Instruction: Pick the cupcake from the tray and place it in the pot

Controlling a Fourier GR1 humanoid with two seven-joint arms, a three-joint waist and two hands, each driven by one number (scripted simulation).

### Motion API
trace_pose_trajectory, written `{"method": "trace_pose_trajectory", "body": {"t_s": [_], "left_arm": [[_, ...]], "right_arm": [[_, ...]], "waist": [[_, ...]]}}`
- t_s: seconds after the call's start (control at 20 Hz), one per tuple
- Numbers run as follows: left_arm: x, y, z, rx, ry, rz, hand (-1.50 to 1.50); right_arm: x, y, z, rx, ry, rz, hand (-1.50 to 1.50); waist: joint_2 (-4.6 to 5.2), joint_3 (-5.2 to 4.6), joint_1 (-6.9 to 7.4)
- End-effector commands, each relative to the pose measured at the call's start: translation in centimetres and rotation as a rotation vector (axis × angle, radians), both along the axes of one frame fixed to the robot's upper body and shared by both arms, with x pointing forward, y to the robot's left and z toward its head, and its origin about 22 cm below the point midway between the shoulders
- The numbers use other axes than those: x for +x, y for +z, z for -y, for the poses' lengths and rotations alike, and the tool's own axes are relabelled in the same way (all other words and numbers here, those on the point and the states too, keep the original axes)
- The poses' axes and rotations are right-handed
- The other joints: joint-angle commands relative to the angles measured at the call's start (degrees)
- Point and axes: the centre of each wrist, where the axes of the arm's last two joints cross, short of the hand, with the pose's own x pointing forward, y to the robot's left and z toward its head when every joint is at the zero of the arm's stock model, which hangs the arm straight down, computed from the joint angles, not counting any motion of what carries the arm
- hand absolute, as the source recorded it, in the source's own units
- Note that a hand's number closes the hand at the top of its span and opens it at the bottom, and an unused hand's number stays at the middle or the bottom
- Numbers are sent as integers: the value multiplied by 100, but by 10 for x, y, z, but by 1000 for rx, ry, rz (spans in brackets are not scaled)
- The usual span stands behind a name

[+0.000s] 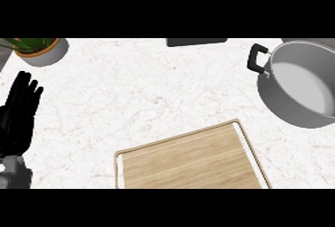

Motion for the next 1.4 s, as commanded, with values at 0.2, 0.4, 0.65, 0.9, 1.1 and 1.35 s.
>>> {"method": "trace_pose_trajectory", "body": {"t_s": [0.2, 0.4, 0.65, 0.9, 1.1, 1.35], "left_arm": [[5, 4, 13, -5, -37, 13, 0], [16, 0, 8, -10, -53, 19, 0], [27, 7, 25, 2, -101, 20, 0], [27, 9, 36, -12, -130, 32, 0], [30, 4, 28, -13, -151, 27, 0], [48, 13, 42, -19, -148, 41, 0]], "right_arm": [[-1, 66, 65, 354, -161, 129, 150], [3, 106, 92, 410, -262, 168, 150], [11, 104, 105, 444, -332, 96, 150], [29, 109, 117, 442, -401, 59, 150], [47, 90, 109, 473, -432, 22, 150], [77, 80, 104, 303, -536, 382, 150]], "waist": [[45, -1, 239], [76, -5, 348], [127, 14, 641], [151, 22, 823], [159, 19, 888], [199, 33, 955]]}}
